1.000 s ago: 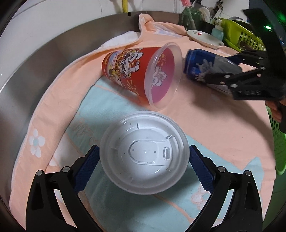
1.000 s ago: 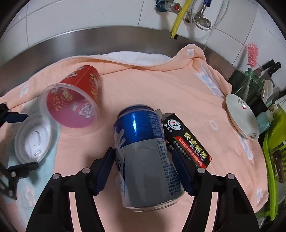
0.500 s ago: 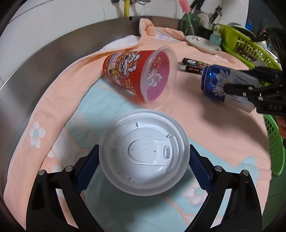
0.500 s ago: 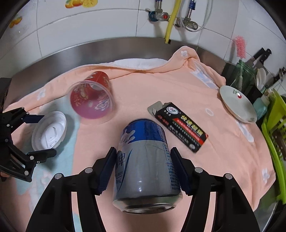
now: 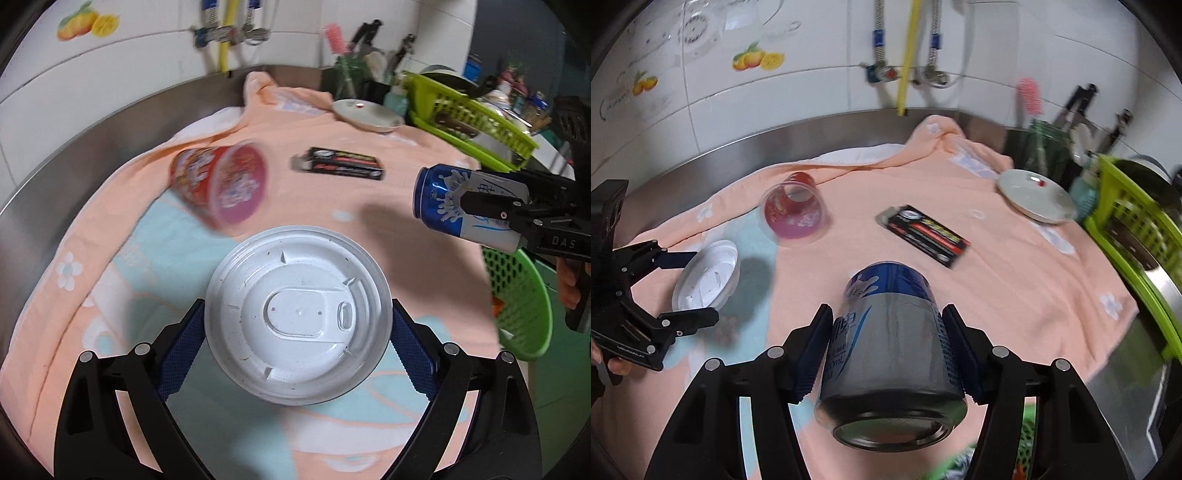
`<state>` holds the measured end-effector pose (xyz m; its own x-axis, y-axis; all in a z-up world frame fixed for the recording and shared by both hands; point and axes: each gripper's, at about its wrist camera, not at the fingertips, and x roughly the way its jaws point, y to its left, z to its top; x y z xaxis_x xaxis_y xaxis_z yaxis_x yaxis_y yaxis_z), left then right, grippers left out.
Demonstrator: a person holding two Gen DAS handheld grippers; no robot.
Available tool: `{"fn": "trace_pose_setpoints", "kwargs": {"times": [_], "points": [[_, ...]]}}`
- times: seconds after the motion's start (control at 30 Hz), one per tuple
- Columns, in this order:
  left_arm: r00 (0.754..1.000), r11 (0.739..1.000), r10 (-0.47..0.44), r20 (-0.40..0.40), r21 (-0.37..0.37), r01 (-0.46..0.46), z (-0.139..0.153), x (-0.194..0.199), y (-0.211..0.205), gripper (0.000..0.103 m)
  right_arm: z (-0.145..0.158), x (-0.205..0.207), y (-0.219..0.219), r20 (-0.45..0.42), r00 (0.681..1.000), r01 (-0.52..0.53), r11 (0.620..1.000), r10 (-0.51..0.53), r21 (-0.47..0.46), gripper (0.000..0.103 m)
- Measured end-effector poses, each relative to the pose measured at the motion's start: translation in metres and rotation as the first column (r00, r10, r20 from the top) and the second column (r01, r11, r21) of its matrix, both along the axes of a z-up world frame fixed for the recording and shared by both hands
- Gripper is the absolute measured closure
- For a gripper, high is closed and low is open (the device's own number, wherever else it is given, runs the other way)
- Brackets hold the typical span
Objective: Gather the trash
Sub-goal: 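Drop the can into the green basket with the right tool while the left tool drops the lid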
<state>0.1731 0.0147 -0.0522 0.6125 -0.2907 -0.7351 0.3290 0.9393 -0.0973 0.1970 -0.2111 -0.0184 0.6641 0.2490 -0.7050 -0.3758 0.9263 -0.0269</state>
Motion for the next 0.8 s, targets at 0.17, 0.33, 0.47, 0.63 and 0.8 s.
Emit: {"fn": "trace_pose_setpoints", "kwargs": {"times": [0.17, 0.33, 0.47, 0.63, 0.8], "points": [[0.997, 0.997, -0.071, 0.021, -0.014, 0.071, 0.008, -0.013, -0.037, 0.011, -0.004, -0.030, -0.049, -0.003, 0.996, 0.092, 0.996, -0.092, -0.001, 0.044], [0.990, 0.990, -0.139, 0.027, -0.031, 0.139, 0.013, -0.023, -0.075, 0.011, -0.016, -0.059, -0.107, -0.025, 0.979, 0.203, 0.979, -0.203, 0.001, 0.044], [0.980, 0.979, -0.199, 0.024, -0.042, 0.200, 0.016, -0.029, -0.110, 0.011, -0.035, -0.075, -0.148, -0.064, 0.957, 0.284, 0.959, -0.283, 0.003, 0.044], [0.960, 0.959, -0.280, 0.029, -0.032, 0.281, 0.019, -0.040, -0.156, 0.011, -0.053, -0.090, -0.186, -0.095, 0.929, 0.360, 0.933, -0.357, 0.018, 0.041], [0.937, 0.937, -0.349, 0.015, -0.010, 0.349, 0.014, -0.048, -0.203, 0.011, -0.055, -0.108, -0.209, -0.089, 0.914, 0.400, 0.915, -0.395, 0.044, 0.031]]}}
